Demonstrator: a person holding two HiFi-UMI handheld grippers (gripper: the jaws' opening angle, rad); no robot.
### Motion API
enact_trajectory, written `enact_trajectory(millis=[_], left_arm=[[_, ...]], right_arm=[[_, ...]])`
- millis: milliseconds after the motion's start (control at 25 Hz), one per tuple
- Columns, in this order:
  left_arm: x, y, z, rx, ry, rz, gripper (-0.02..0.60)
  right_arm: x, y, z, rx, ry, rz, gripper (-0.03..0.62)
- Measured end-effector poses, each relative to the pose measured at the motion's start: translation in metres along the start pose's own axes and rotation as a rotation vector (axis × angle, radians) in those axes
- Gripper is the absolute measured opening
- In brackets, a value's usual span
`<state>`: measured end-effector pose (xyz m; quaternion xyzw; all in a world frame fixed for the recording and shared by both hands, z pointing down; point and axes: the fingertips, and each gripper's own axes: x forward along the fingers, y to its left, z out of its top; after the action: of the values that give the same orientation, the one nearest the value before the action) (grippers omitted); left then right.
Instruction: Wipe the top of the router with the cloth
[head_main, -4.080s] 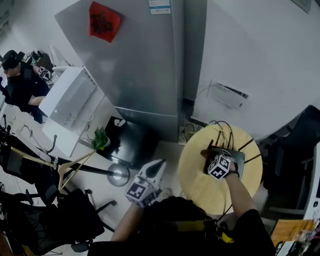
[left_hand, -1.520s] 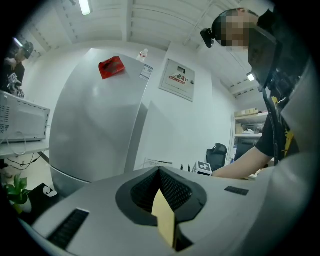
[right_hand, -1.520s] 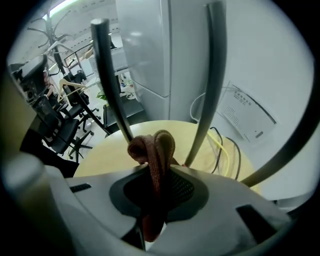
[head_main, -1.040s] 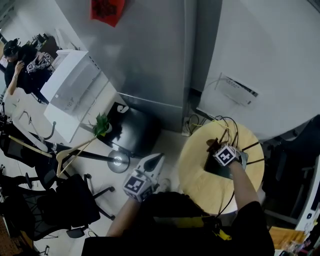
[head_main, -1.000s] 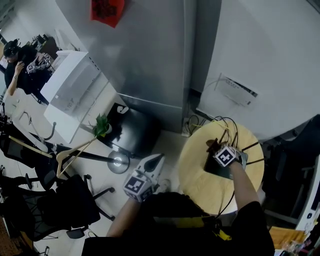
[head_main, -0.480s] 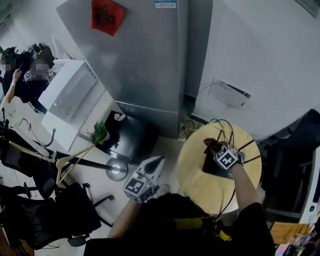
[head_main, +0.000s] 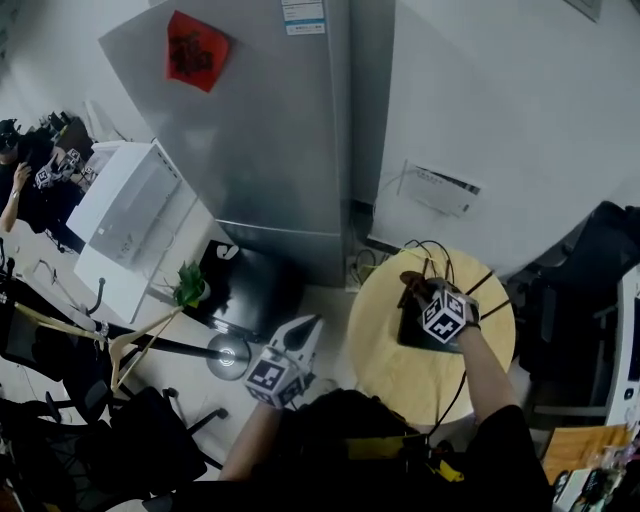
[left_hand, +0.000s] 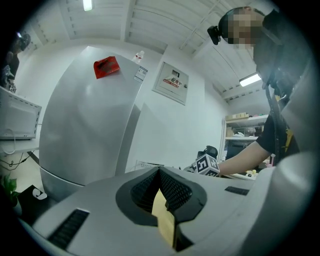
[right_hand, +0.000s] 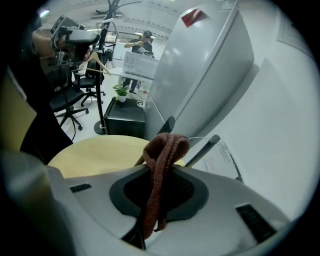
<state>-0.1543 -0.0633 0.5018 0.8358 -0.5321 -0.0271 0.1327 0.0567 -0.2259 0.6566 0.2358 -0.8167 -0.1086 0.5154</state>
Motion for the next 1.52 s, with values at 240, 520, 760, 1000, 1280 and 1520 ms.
enact_trajectory(millis=[240,520,760,1000,1280,1520], left_arm=[[0.010,-0.011,-0.005,-0.001,0.006,-0.048,0.000],[0.026,-0.025,-0.002,0.025,0.002,-0.122,0.000],[0.041,-0.037,-0.002,0.032,0.007,-0.179,0.000],[0.046,-0.044,-0.009,0.027,0.028,-0.205,0.000],[0.042,-0.040,-0.016,0.012,0.058,-0.181,0.000],[0.042,-0.029,-0.022,-0.002,0.071,-0.139,0.000]], right_arm=[[-0.023,-0.009,0.008,0.016,-0.051,-0.053,0.063],[-0.060,-0.022,0.021,0.061,-0.154,-0.132,0.063],[-0.085,-0.027,0.016,0.098,-0.195,-0.181,0.063],[-0.068,-0.012,-0.022,0.181,-0.070,-0.160,0.063],[-0.019,0.005,-0.067,0.617,0.082,-0.092,0.063],[0.018,0.003,-0.078,0.690,0.153,-0.089,0.062]])
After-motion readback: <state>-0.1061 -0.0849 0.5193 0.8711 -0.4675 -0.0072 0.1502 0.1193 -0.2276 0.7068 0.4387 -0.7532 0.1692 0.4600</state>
